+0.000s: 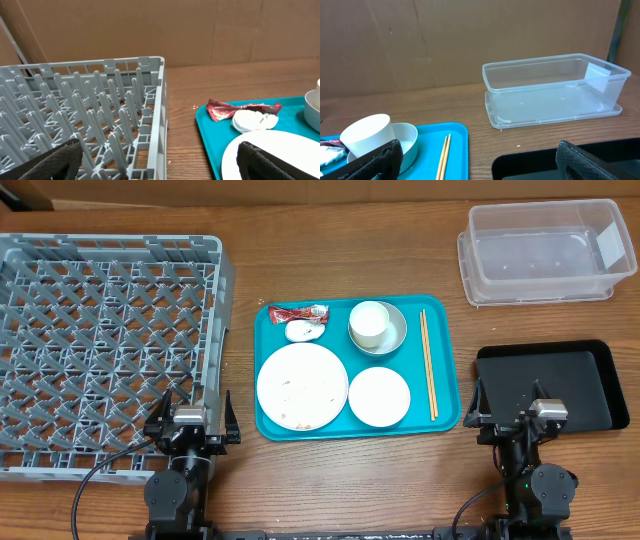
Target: Sort waste into correct bins and load items into the dishwasher
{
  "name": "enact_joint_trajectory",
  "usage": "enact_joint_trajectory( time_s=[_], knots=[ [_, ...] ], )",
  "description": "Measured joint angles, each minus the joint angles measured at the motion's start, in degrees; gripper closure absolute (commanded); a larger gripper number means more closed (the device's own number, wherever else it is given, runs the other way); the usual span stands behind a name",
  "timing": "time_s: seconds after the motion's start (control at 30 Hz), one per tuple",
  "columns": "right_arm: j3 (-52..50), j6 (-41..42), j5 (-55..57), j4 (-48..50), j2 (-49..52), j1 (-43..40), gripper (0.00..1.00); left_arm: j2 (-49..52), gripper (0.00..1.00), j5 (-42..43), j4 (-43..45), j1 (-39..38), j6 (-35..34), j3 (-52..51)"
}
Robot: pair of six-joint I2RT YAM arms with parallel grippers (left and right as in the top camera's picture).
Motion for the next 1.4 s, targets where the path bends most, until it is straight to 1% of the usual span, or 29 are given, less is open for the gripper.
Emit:
enact_joint_trajectory(
  time_s=[1.4],
  knots=[
    [0.0,0.0,0.0,0.0,0.0,0.0,0.00,0.0,0.00,0.0,0.0,-1.1,0.0,0.0]
  ],
)
